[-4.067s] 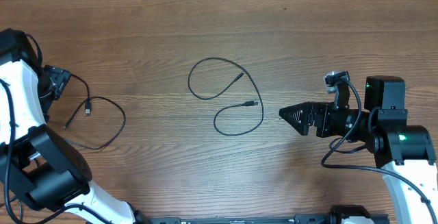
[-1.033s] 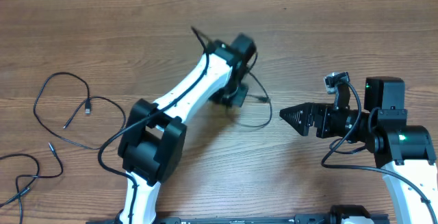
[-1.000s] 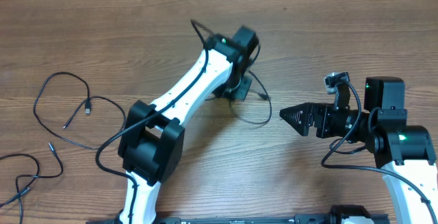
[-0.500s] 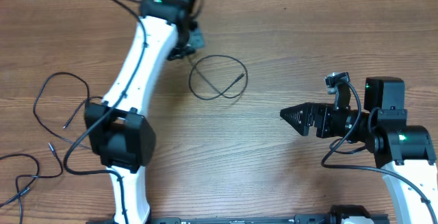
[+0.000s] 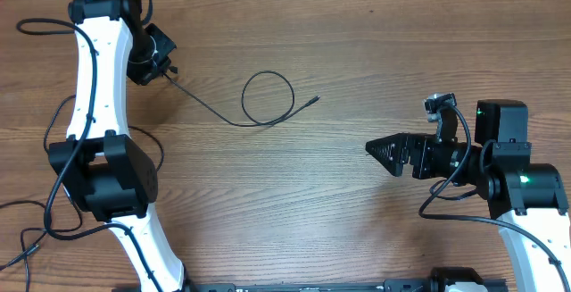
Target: Untangle cables
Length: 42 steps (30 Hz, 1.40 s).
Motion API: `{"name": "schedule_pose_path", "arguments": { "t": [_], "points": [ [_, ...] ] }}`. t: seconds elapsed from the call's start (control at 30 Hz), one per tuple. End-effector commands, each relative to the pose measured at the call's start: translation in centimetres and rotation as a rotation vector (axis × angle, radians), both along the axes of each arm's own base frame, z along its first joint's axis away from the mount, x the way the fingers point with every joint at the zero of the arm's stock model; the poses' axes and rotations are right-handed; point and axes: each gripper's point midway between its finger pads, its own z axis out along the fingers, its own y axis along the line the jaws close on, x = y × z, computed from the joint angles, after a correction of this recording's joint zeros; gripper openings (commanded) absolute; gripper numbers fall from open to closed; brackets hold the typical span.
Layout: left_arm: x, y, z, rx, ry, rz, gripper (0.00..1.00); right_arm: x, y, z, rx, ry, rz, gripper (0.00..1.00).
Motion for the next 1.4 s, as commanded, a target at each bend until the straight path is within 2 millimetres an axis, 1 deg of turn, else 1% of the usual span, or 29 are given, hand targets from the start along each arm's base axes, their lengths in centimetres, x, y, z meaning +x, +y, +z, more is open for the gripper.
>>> {"name": "schedule_pose_path", "arguments": {
  "t": [0.0, 0.1, 0.17, 0.3, 0.37, 0.43, 0.47, 0.5, 0.53, 0.6, 0.67, 0.8, 0.87, 0.93, 1.07, 1.13, 1.17, 1.2, 1.23, 1.27, 1.3, 1.33, 1.37],
  "points": [
    [0.7, 1.7, 1.1, 0.049, -0.045, 0.015, 0.04, 0.3, 0.1, 0.9, -0.003, -0.029, 0.003, 1.0],
    [1.0, 1.5, 1.1, 0.05, -0.057, -0.03, 0.04, 0.4, -0.1, 0.8, -0.012, -0.029, -0.004, 1.0],
    [1.1, 0.5, 1.1, 0.052, -0.061, -0.134, 0.04, 0.4, -0.1, 0.8, -0.012, -0.029, -0.004, 1.0],
    [1.2, -1.0, 1.1, 0.072, -0.062, -0.259, 0.04, 0.4, -0.1, 0.8, -0.012, -0.029, -0.004, 1.0],
    [1.6, -1.9, 1.2, 0.089, -0.075, -0.314, 0.04, 0.3, -0.1, 0.8, -0.012, -0.029, -0.003, 1.0],
    [2.0, -1.7, 1.3, 0.122, -0.087, -0.316, 0.04, 0.3, -0.1, 0.7, -0.012, -0.025, -0.004, 1.0],
    [2.2, -1.5, 1.4, 0.131, -0.092, -0.291, 0.04, 0.2, -0.1, 0.7, -0.013, -0.022, -0.004, 1.0],
    [2.4, -0.6, 1.5, 0.156, -0.096, -0.221, 0.04, 0.3, -0.1, 0.7, -0.015, -0.022, -0.006, 1.0],
    [2.5, 1.1, 1.6, 0.201, -0.098, -0.114, 0.04, 0.3, -0.1, 0.7, -0.015, -0.022, -0.006, 1.0],
    [2.2, 3.8, 1.9, 0.251, -0.097, 0.007, 0.04, 0.3, -0.1, 0.7, -0.015, -0.021, -0.006, 1.0],
    [3.0, 6.4, 2.4, 0.275, -0.144, 0.068, 0.04, 0.3, -0.2, 0.6, -0.018, -0.022, -0.007, 1.0],
    [3.9, 11.1, 3.3, 0.297, -0.223, 0.162, 0.04, 0.3, -0.2, 0.6, -0.018, -0.022, -0.008, 1.0],
    [4.5, 13.2, 4.0, 0.332, -0.265, 0.141, 0.04, 0.3, -0.2, 0.6, -0.018, -0.022, -0.008, 1.0],
    [5.3, 13.9, 4.6, 0.368, -0.297, 0.08, 0.04, 0.3, -0.2, 0.6, -0.018, -0.022, -0.008, 1.0],
    [7.3, 14.3, 6.0, 0.445, -0.369, -0.046, 0.04, 0.3, -0.2, 0.6, -0.018, -0.021, -0.008, 1.0],
    [8.2, 13.7, 6.3, 0.425, -0.41, -0.093, 0.04, 0.3, -0.2, 0.6, -0.017, -0.021, -0.008, 1.0],
    [9.0, 12.7, 6.6, 0.393, -0.453, -0.161, 0.04, 0.2, -0.2, 0.6, -0.017, -0.018, -0.008, 1.0],
    [9.5, 12.1, 6.8, 0.372, -0.476, -0.206, 0.07, 0.2, -0.2, 0.6, -0.017, -0.014, -0.008, 1.0],
    [9.7, 11.7, 6.8, 0.361, -0.488, -0.235, 0.13, 0.1, -0.2, 0.5, -0.017, -0.012, -0.008, 1.0],
    [9.8, 11.3, 6.8, 0.346, -0.495, -0.252, 0.25, 0.1, -0.2, 0.5, -0.017, -0.011, -0.008, 1.0],
    [9.7, 11.1, 6.7, 0.342, -0.49, -0.254, 0.34, 0.1, -0.2, 0.5, -0.017, -0.011, -0.008, 1.0],
    [9.5, 11.1, 6.5, 0.337, -0.478, -0.255, 0.48, 0.1, -0.2, 0.5, -0.017, -0.011, -0.008, 1.0],
    [9.2, 11.0, 6.2, 0.33, -0.462, -0.257, 1.0, 0.1, -0.2, 0.5, -0.017, -0.011, -0.008, 1.0]
  ]
}}
